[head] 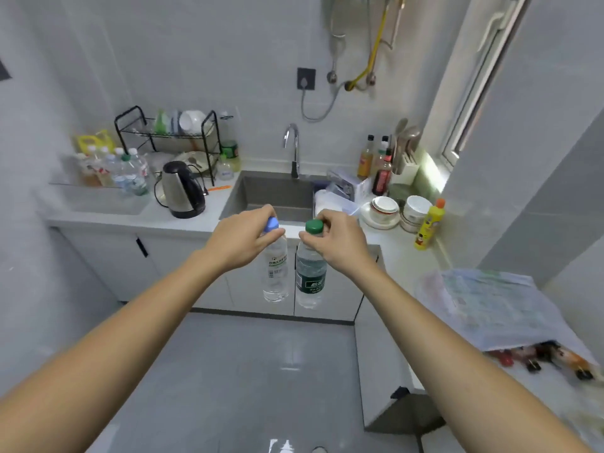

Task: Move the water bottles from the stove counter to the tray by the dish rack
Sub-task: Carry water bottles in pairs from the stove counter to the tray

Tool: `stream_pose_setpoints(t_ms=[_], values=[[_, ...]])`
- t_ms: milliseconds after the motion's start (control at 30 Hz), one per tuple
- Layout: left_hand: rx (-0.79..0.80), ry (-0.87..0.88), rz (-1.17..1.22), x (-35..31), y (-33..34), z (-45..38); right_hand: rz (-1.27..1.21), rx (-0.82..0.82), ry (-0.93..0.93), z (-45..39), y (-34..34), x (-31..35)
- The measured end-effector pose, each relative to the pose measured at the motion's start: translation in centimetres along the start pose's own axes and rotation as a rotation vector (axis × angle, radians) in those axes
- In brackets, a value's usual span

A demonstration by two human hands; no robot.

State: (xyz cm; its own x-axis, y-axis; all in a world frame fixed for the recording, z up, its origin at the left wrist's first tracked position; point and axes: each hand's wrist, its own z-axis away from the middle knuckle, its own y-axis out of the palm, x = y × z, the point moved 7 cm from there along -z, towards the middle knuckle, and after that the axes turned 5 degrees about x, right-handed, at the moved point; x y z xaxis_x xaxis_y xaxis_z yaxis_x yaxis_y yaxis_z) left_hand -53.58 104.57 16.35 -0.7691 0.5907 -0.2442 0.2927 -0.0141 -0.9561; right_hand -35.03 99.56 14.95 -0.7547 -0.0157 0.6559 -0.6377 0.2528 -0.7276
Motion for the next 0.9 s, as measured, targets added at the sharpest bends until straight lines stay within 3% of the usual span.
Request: stream_pose_setpoints(t_ms=[367, 633, 900], values=[[-0.115, -0.431, 0.055, 21.0, -5.5, -1.1, -0.053, 0.251, -0.315, -18.4, 15.1, 12.2], [-0.158, -0.573, 0.060, 37.5, -7.4, -1.5, -0.141, 0.411, -0.414, -27.6, 29.9, 21.2], [-0.159, -0.650, 0.066, 54.6, -11.2, -3.8, -0.144, 0.452, -0.422, -38.1, 41.9, 30.6]])
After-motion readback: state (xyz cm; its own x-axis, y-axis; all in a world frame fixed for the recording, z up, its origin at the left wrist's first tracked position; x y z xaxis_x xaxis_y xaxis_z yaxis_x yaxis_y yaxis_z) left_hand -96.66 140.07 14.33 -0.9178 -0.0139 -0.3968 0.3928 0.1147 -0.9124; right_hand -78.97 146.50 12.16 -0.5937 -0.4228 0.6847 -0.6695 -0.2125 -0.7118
